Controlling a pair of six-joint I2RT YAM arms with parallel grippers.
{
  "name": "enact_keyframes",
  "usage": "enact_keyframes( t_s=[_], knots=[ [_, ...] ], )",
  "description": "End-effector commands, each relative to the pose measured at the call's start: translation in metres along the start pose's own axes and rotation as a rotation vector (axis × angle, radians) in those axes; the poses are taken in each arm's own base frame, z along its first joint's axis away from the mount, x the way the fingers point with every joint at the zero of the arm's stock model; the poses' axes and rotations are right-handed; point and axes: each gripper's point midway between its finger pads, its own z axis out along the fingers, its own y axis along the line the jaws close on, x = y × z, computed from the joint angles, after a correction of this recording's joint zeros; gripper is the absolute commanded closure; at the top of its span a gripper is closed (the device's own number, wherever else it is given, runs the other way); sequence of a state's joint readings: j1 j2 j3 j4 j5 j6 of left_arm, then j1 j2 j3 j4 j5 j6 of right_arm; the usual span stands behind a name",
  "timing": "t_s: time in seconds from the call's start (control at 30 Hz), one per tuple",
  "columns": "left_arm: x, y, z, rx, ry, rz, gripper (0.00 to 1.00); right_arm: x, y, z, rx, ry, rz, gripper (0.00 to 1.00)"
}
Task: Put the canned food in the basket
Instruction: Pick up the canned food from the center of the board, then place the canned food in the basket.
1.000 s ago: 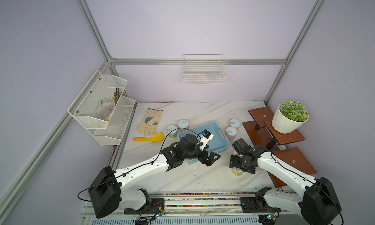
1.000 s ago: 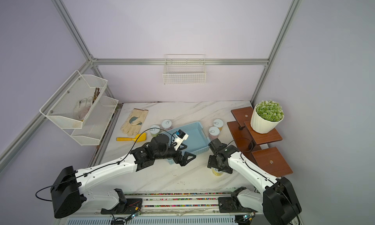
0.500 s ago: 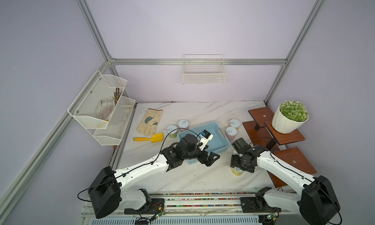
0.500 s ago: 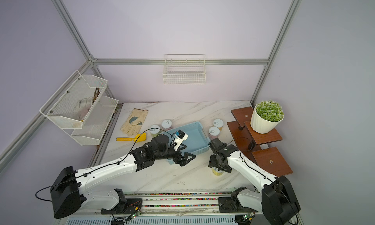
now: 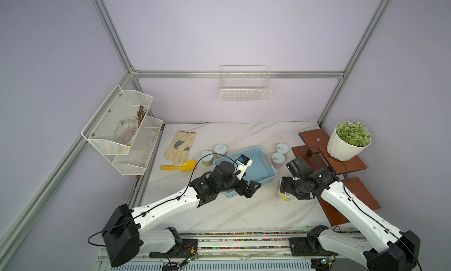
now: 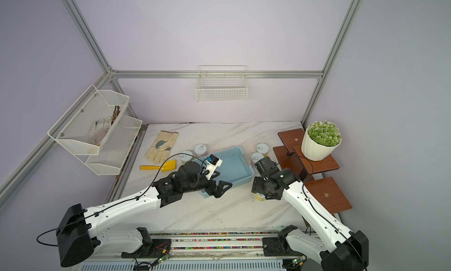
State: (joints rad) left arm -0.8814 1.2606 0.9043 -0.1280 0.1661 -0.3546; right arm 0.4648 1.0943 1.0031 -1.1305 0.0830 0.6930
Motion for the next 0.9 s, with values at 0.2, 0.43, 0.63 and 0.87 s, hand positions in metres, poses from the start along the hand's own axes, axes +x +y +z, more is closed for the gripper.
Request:
enact_keyframes(
  t_s=[0.2,0.43,0.63,0.87],
  knots=[
    [-0.027,0.022,-0.03,-0.073,-0.091,-0.008,0.0,-0.05,0.059,-0.041,-0.13,-0.065,-0.117,0.53],
    [-0.025,0.048,-0.046,-0.167,-0.117,-0.072,0.0,-0.076,0.087,-0.024,-0.11,-0.053,-0.189,0.53],
    [-0.022,0.071,-0.062,-0.23,-0.149,-0.134,0.0,-0.099,0.117,-0.005,-0.091,-0.036,-0.246,0.54],
    [-0.016,0.091,-0.075,-0.27,-0.192,-0.201,0.0,-0.12,0.153,0.018,-0.087,-0.022,-0.29,0.55]
  ],
)
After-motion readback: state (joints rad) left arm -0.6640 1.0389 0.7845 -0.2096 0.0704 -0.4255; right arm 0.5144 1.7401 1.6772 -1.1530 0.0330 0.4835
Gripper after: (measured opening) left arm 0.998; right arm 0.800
